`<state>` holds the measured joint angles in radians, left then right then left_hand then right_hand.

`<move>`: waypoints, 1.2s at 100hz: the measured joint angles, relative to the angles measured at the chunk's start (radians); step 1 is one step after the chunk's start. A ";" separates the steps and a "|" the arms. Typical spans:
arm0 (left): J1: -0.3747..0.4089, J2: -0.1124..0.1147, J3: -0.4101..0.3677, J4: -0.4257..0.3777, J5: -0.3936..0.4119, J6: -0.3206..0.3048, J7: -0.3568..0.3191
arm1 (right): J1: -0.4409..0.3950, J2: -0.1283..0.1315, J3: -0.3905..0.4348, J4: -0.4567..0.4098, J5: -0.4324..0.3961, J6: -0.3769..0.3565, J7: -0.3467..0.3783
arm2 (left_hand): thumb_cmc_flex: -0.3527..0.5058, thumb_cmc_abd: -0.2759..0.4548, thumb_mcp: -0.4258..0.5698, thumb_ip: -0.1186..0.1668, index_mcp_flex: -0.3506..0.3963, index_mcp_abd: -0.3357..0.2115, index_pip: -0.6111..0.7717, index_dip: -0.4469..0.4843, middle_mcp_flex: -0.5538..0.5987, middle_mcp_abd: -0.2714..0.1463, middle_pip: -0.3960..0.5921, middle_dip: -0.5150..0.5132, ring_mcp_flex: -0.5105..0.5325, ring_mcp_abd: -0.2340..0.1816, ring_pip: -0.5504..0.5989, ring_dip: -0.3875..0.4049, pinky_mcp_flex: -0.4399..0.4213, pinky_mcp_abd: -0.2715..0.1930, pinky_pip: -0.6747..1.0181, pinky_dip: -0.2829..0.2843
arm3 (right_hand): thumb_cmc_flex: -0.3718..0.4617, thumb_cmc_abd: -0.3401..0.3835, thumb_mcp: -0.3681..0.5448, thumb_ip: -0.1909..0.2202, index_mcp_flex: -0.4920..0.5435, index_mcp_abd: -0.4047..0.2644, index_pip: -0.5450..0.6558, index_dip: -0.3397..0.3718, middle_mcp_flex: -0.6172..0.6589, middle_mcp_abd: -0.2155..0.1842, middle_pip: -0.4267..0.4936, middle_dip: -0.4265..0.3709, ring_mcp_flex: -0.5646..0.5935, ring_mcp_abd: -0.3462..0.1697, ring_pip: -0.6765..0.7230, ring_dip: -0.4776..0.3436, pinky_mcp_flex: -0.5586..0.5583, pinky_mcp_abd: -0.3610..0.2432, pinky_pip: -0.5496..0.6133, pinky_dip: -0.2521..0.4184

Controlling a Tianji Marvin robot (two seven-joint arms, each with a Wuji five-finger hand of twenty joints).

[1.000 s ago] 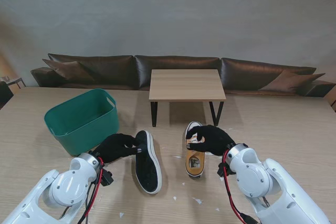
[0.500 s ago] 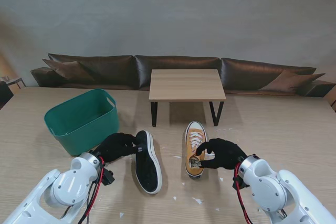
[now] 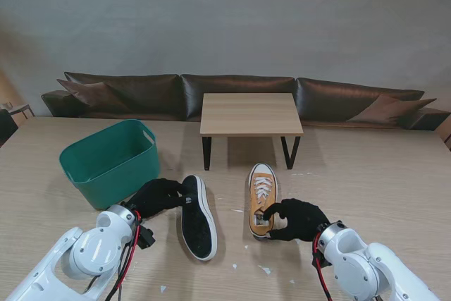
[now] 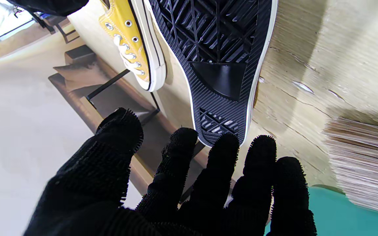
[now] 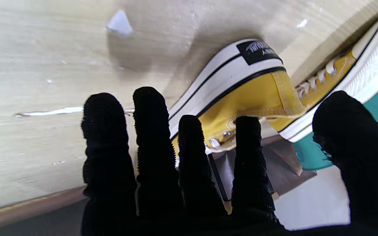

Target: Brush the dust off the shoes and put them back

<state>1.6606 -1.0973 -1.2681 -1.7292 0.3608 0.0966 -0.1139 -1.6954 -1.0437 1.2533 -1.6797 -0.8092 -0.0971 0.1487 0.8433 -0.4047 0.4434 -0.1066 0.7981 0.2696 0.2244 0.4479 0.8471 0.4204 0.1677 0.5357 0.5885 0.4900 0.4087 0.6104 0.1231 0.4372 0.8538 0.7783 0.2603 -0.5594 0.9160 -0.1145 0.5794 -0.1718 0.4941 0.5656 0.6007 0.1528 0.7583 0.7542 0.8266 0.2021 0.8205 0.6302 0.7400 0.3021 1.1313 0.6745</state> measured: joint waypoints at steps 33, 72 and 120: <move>-0.010 -0.002 0.011 0.014 -0.011 0.001 0.008 | 0.026 0.003 -0.096 0.035 -0.152 0.073 -0.085 | 0.000 0.000 0.000 0.000 0.000 0.000 0.004 0.000 0.002 0.000 0.008 0.002 0.000 0.000 0.000 0.001 0.000 0.000 0.000 0.000 | 0.003 -0.048 -0.001 0.000 0.002 -0.007 0.031 0.013 0.055 -0.009 0.014 0.000 0.069 -0.002 0.022 0.000 0.000 -0.001 0.003 0.001; -0.031 -0.008 0.028 0.034 -0.033 0.004 0.020 | 0.088 0.001 -0.211 0.120 -0.244 0.119 -0.247 | 0.000 0.000 0.000 0.000 0.000 0.001 0.005 0.000 0.002 0.001 0.008 0.011 0.000 0.000 0.001 0.001 0.000 0.000 0.000 0.000 | 0.147 -0.265 0.200 -0.169 0.142 0.060 0.511 0.173 0.232 -0.008 0.186 0.042 0.247 -0.114 0.204 0.043 0.016 -0.023 0.118 -0.001; -0.034 -0.016 0.030 0.049 -0.030 -0.030 0.063 | 0.144 -0.002 -0.314 0.205 -0.295 0.186 -0.374 | 0.000 0.000 0.000 0.000 0.000 0.002 0.009 0.001 0.002 0.002 0.008 0.012 0.000 0.000 0.001 0.001 -0.001 0.000 0.000 -0.008 | 0.067 -0.386 0.267 -0.109 0.271 0.060 0.645 0.458 0.481 0.013 0.349 0.299 0.474 -0.129 0.661 0.163 0.017 -0.037 0.312 -0.001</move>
<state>1.6270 -1.1133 -1.2380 -1.6806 0.3307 0.0668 -0.0506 -1.5518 -1.0460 0.9394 -1.4743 -1.1045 0.0892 -0.2253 0.8433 -0.4047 0.4434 -0.1066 0.7980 0.2713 0.2332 0.4489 0.8491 0.4219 0.1752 0.5474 0.5887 0.4900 0.4093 0.6118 0.1223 0.4377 0.8541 0.7698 0.3268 -0.9457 1.1825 -0.2233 0.8508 -0.1114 1.1388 1.0237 1.0813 0.1653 1.1074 1.0534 1.3005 0.0735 1.4815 0.7931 0.7571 0.2646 1.4429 0.6732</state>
